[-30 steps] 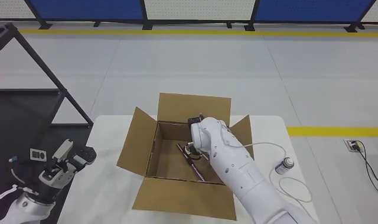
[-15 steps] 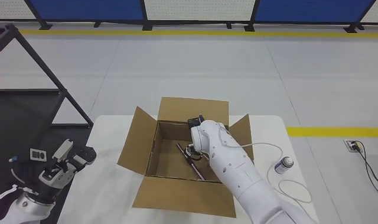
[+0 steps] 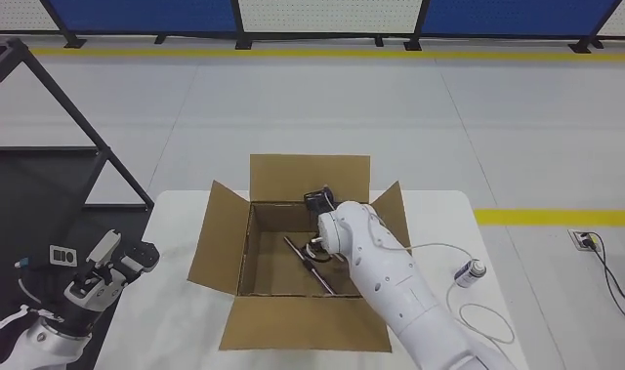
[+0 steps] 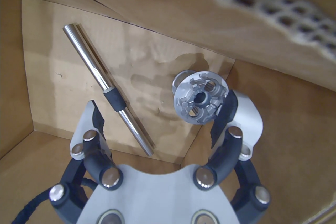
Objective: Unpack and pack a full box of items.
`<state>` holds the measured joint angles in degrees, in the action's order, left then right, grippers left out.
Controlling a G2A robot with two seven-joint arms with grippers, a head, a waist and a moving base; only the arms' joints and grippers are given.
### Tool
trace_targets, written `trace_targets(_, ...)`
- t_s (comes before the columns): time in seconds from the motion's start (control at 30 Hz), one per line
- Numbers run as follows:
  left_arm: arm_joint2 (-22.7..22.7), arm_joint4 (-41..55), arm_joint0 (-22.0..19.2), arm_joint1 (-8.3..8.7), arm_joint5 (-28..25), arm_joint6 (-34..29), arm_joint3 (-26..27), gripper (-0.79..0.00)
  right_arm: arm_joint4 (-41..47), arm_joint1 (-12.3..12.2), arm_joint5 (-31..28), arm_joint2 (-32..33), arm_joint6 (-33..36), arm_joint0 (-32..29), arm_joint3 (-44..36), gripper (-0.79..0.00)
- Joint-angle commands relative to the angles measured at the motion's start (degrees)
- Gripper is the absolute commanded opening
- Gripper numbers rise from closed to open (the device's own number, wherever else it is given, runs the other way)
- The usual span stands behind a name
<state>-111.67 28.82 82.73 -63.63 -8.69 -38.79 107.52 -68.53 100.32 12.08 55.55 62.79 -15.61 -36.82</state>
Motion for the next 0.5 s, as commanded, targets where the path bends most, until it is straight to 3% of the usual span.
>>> trace_targets(0.0, 0.0, 0.0, 0.0, 0.0, 0.0, 0.0, 0.0, 0.0, -0.7, -0.6, -0.5, 0.7, 0.6, -1.1, -2.6, 0.0)
trace_targets(0.13, 0.0, 0.0, 0.0, 0.0, 0.0, 0.0, 0.0, 0.0, -2.4, -2.0, -3.5, 2.4, 2.4, -4.4, -9.1, 0.0)
trace_targets(0.47, 0.0, 0.0, 0.0, 0.0, 0.0, 0.0, 0.0, 0.0, 0.1, -5.3, -18.3, 8.8, 8.1, -11.5, -22.6, 0.0)
